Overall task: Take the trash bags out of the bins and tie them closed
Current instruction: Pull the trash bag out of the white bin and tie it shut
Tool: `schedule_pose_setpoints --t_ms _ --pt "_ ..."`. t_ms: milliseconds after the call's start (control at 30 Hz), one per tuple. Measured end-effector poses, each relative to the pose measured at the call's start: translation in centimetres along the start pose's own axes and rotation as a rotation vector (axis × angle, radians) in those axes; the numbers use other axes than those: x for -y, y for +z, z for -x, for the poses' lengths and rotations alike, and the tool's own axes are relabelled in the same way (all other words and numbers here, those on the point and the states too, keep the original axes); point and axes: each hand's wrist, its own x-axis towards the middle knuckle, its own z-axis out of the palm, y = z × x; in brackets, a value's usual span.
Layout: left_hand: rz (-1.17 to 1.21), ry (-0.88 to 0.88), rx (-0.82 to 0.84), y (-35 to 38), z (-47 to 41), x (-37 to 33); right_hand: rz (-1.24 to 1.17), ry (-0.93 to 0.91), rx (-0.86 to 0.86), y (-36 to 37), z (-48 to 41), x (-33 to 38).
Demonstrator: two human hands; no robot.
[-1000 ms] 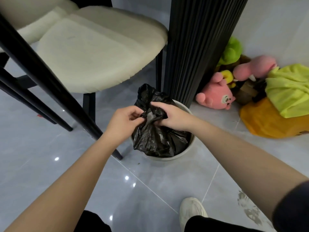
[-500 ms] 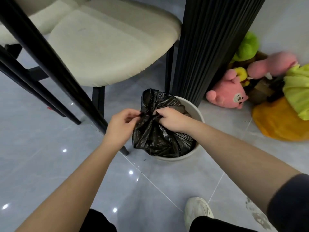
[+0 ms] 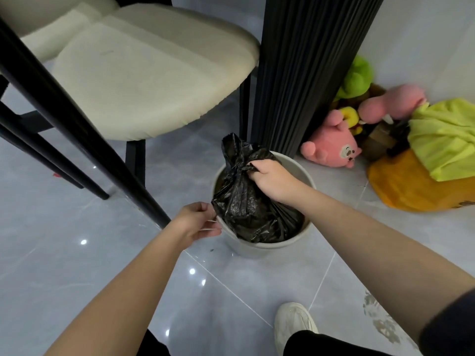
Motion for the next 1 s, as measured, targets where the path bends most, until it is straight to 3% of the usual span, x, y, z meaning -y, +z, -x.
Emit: schedule_pose_setpoints --t_ms 167,633,767,1000 --pt "0.134 -0.016 0.057 1.4 -0.9 -0.5 -0.092 0.040 -0.150 -1.9 0.4 -0.4" --pt "0.180 0.005 0.099 3.3 -2.7 0.3 -0.170 0.018 -0.377 -6.1 0.9 0.5" --pt "0.178 0.018 0.090 3.4 -3.0 0.6 -0.187 0.097 -0.474 -7.4 0.4 1.1" --pt "0.190 0.035 0.078 4.7 -3.4 0.1 -0.256 0.000 -0.614 -9.8 0.4 2.7"
